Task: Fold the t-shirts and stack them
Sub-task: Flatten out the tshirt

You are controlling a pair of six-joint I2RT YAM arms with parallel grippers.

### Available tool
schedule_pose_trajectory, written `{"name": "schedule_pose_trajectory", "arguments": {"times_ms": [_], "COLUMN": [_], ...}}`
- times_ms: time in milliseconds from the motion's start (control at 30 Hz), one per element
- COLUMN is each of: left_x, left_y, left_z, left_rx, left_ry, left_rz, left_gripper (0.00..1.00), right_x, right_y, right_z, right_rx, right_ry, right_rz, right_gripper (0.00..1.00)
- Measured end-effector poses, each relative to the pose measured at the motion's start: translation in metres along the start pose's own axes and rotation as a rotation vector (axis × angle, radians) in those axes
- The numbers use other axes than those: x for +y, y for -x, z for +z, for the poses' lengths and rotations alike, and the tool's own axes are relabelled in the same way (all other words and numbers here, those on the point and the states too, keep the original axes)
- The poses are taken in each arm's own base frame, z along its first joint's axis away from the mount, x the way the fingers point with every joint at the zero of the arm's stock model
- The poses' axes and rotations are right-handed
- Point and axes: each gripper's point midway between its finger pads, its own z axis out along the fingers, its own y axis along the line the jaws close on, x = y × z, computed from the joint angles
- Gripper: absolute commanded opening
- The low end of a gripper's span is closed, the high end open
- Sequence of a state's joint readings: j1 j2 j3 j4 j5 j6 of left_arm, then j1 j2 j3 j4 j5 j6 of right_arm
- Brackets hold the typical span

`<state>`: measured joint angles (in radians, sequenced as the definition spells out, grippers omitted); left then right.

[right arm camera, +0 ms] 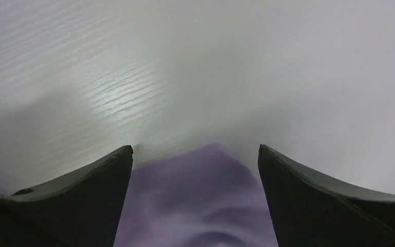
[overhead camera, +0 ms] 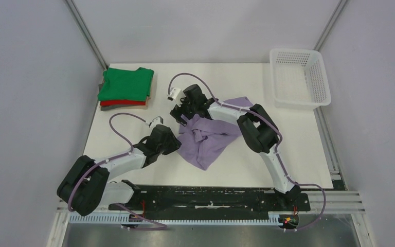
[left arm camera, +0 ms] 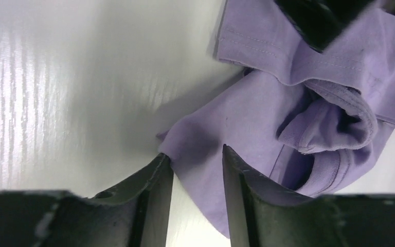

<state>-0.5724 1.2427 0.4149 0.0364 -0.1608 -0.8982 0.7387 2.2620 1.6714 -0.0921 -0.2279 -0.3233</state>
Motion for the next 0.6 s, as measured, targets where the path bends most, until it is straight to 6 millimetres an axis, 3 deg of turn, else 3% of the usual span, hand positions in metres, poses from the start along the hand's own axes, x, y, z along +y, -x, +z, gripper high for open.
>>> {"name": "schedule_pose_trajectory", "arguments": {"times_ms": [100, 267, 500, 600], "left_x": [-0.002, -0.003, -0.001, 0.002], "left_y": [-0.002, -0.002, -0.001, -0.001], "left_z": [0.004, 0.01, 0.009, 0.007], "left_rx": [0.01, 0.022, 0.024, 0.024], "left_ry": [-0.002, 0.011, 0.027, 0.041], "left_rz": [0.002, 0.006, 0.01, 0.012], "left_gripper": [0.27, 0.02, 0.02, 0.02], "right_x": [-0.001, -0.002, 0.006, 0.008], "right_y": [-0.008, -0.007, -0.02, -0.023], "right_z": [0.021, 0.025, 0.008, 0.004], "right_rx": [0.021, 0.021, 0.043, 0.065], "right_ry": [0.021, 0.017, 0.024, 0.032], "right_rz": [0.013, 0.015, 0.021, 0.026], "right_gripper": [0.89, 0.87, 0.87, 0.82]}}
